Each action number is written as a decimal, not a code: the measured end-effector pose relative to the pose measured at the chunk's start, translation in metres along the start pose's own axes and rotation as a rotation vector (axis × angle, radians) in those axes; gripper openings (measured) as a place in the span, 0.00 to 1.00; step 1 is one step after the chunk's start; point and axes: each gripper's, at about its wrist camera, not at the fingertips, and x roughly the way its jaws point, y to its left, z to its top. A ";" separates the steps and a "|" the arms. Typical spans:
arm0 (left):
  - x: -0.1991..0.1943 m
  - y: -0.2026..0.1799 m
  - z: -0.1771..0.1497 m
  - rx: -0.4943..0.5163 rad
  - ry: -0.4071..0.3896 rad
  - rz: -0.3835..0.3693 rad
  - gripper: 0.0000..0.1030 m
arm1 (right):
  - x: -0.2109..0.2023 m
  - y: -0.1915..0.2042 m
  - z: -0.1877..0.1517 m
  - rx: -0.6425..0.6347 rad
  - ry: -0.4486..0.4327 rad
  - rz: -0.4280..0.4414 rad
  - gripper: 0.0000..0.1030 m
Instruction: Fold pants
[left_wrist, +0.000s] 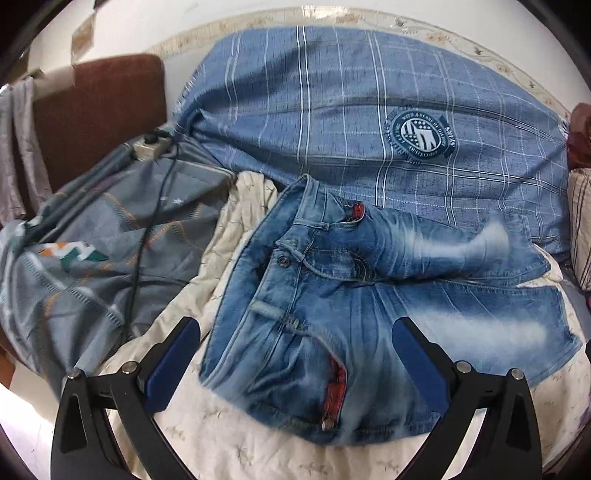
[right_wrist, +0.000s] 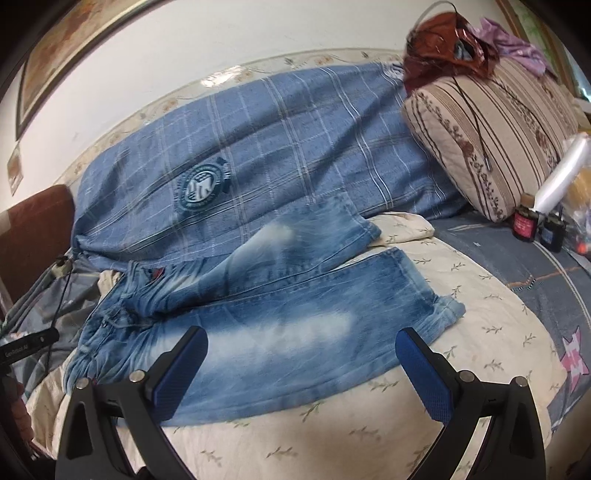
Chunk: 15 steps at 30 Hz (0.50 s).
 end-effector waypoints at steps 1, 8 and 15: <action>0.011 0.000 0.010 0.002 0.021 -0.001 1.00 | 0.006 -0.005 0.006 0.006 0.009 0.002 1.00; 0.082 0.000 0.062 0.046 0.107 0.025 1.00 | 0.082 -0.033 0.065 0.001 0.097 -0.015 1.00; 0.159 0.012 0.123 0.059 0.186 0.024 1.00 | 0.186 -0.047 0.140 -0.055 0.114 -0.030 0.99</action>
